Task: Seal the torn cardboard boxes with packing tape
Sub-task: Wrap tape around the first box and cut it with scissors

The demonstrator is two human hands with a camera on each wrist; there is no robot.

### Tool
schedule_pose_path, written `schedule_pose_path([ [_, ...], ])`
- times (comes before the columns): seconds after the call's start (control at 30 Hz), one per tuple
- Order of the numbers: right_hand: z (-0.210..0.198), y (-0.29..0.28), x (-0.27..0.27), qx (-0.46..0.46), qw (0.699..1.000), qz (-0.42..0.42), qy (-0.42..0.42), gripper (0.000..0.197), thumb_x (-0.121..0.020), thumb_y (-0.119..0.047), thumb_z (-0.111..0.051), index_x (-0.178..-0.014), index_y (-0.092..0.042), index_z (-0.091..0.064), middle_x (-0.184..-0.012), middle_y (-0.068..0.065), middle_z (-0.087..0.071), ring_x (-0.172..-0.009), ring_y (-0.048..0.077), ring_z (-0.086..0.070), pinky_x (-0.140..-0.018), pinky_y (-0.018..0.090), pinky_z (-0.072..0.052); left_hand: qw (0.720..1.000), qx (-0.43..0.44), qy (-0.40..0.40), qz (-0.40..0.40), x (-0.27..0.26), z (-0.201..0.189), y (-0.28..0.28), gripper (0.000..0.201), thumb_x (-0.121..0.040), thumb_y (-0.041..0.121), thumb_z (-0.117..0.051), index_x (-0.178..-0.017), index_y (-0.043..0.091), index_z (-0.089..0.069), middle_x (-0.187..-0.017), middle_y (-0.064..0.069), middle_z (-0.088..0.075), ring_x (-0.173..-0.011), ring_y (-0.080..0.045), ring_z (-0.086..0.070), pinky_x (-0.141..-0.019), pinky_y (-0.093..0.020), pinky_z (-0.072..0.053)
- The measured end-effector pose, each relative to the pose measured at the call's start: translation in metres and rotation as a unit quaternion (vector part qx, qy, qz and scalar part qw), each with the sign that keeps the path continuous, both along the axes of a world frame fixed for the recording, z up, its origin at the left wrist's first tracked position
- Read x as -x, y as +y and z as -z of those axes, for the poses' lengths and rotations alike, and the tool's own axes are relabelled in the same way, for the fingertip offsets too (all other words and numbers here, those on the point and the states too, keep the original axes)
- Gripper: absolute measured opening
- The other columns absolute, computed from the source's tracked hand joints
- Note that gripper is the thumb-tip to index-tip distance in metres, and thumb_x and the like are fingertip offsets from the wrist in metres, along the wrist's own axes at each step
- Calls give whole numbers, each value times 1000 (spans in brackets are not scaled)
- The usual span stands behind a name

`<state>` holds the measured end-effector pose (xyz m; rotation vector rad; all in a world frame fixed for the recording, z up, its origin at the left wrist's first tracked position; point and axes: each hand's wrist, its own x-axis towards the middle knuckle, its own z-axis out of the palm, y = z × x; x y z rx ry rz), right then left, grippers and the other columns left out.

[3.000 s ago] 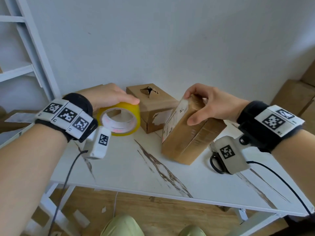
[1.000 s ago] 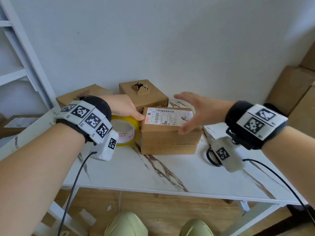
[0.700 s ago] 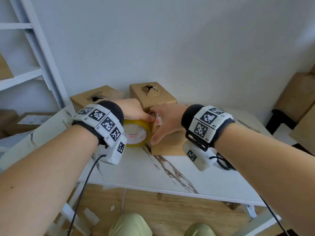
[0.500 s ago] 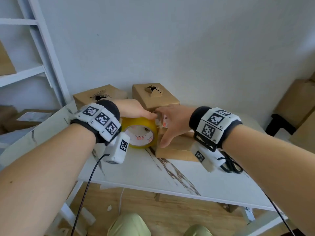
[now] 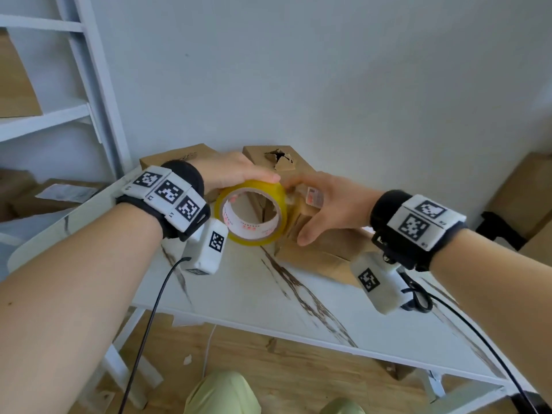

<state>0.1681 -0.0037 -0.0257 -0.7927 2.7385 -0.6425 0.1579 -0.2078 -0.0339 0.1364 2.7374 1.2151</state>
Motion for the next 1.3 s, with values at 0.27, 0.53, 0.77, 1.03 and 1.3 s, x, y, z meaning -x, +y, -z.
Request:
schedule_pose_path([
  [0.27, -15, 8, -4, 103, 994, 29, 35, 70, -45, -32, -88, -104, -36, -50, -99, -5, -56, -82, 12, -54, -70, 28, -47, 998, -54, 39, -16, -4, -32, -12, 36, -76, 46, -70, -75, 10, -67, -62, 1, -67, -54, -10, -62, -61, -22, -46],
  [0.53, -18, 23, -4, 157, 986, 48, 15, 73, -37, -38, -83, -101, -41, -47, -108, 9, -56, -92, 24, -54, -85, 39, -47, 994, -29, 73, -75, -7, -36, -34, 45, -61, 51, -79, -71, 8, -66, -66, -5, -63, -62, -21, -56, -67, -30, -43],
  [0.77, -10, 29, 2, 266, 962, 28, -48, 81, -36, -22, -83, -106, -41, -49, -110, 14, -51, -109, 40, -50, -94, 59, -43, 991, -30, 76, -106, -5, -36, -28, 44, -71, 42, -77, -85, 0, -70, -81, -14, -68, -74, -26, -63, -75, -36, -49],
  [1.03, 0, 52, 8, 279, 956, 6, -96, 109, -40, -8, -84, -132, -40, -37, -133, -9, -50, -127, 10, -44, -109, 41, -37, 996, -21, 33, -77, -6, -43, -12, 52, -58, 45, -81, -90, 5, -71, -91, -16, -71, -85, -31, -65, -89, -44, -50],
  [1.3, 3, 75, 7, 254, 961, 29, -109, 97, -48, -5, -79, -132, -34, -41, -136, -11, -47, -126, 2, -43, -105, 28, -40, 999, 6, 30, -40, 1, -36, 14, 51, -72, 39, -75, -95, -6, -69, -89, -19, -69, -78, -25, -62, -83, -38, -48],
])
